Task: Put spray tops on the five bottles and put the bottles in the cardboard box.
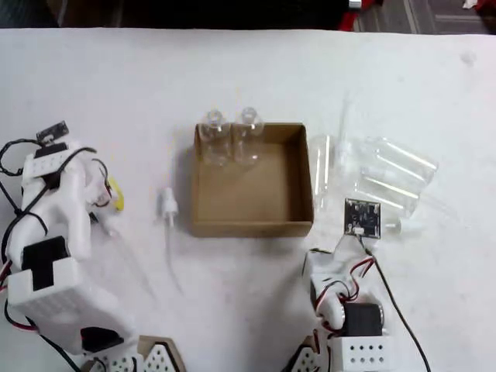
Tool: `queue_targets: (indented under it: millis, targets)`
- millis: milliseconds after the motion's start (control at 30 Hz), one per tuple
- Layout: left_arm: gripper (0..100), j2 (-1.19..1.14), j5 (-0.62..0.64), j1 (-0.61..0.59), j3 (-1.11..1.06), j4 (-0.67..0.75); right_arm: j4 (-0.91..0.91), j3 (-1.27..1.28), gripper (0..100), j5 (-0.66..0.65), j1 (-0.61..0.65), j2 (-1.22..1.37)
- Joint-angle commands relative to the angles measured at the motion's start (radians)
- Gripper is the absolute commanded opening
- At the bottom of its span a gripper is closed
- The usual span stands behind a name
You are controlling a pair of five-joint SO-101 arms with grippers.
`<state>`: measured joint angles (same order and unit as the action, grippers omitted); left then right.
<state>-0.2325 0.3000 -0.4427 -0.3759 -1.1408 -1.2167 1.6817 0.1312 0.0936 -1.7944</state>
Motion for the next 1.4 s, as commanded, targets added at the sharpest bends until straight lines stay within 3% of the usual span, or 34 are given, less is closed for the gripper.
queue_targets:
  millis: [0,233,433,733,967,1367]
  targets:
    - [5,0.002,0.012,-0.002,0.032,0.041,-0.01,0.009,1.6,-0.002,0.001,-0.002]
    - [3,0.012,0.012,0.033,0.124,0.04,-0.01,0.009,1.6,-0.002,0.001,-0.002]
    - [2,0.002,0.012,0.176,0.315,-0.006,-0.01,0.009,1.6,-0.002,0.002,-0.002]
    - [3,0.001,0.064,0.255,0.336,0.071,-0.01,0.009,1.6,-0.002,0.001,-0.004]
    - [25,0.01,0.066,0.254,0.338,0.006,-0.01,0.009,1.8,-0.002,0.002,-0.005]
    - [23,0.012,0.061,0.24,0.336,-0.115,-0.002,0.009,1.8,-0.002,0.004,-0.007]
